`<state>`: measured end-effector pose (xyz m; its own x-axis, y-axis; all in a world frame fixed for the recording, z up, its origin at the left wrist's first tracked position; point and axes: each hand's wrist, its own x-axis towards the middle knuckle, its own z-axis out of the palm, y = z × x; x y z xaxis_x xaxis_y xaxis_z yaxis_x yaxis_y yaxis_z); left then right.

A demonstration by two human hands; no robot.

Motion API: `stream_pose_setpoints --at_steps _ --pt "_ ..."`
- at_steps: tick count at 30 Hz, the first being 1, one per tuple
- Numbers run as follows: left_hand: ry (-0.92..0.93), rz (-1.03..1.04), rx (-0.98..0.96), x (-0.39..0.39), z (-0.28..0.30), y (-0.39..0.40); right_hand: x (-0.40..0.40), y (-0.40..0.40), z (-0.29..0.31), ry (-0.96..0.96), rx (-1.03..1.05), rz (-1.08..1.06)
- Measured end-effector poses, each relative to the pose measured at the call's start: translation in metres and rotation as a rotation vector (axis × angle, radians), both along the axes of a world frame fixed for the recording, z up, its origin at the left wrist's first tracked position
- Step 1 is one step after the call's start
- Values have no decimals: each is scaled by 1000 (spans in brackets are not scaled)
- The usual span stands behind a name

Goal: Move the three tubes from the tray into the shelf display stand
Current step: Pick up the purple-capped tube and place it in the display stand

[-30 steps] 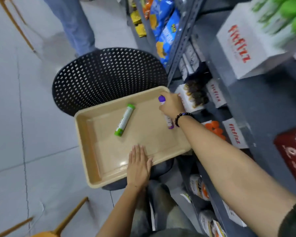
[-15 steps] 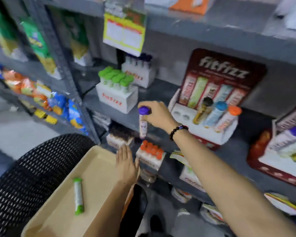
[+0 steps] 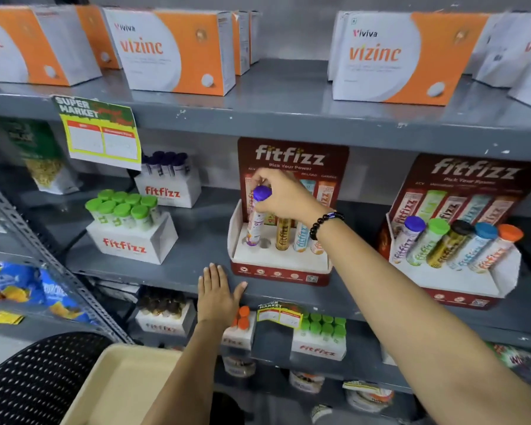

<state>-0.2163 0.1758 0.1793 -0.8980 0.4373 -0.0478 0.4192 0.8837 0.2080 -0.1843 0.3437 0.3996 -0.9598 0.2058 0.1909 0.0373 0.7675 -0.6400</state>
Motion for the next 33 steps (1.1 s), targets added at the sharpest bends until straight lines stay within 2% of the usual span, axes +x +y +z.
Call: stream_pose_setpoints --at_steps 4,13,20,33 --pt "-31 -3 -5 -2 -2 0 -10 1 6 -101 89 10" --pt "-52 -32 -34 -7 -4 -3 -27 -7 10 -110 309 18" --pt "-58 -25 -53 -9 -7 -2 -38 -9 5 -197 279 6" --pt "-50 -24 -51 -8 -9 -2 -45 -14 -3 -150 199 47"
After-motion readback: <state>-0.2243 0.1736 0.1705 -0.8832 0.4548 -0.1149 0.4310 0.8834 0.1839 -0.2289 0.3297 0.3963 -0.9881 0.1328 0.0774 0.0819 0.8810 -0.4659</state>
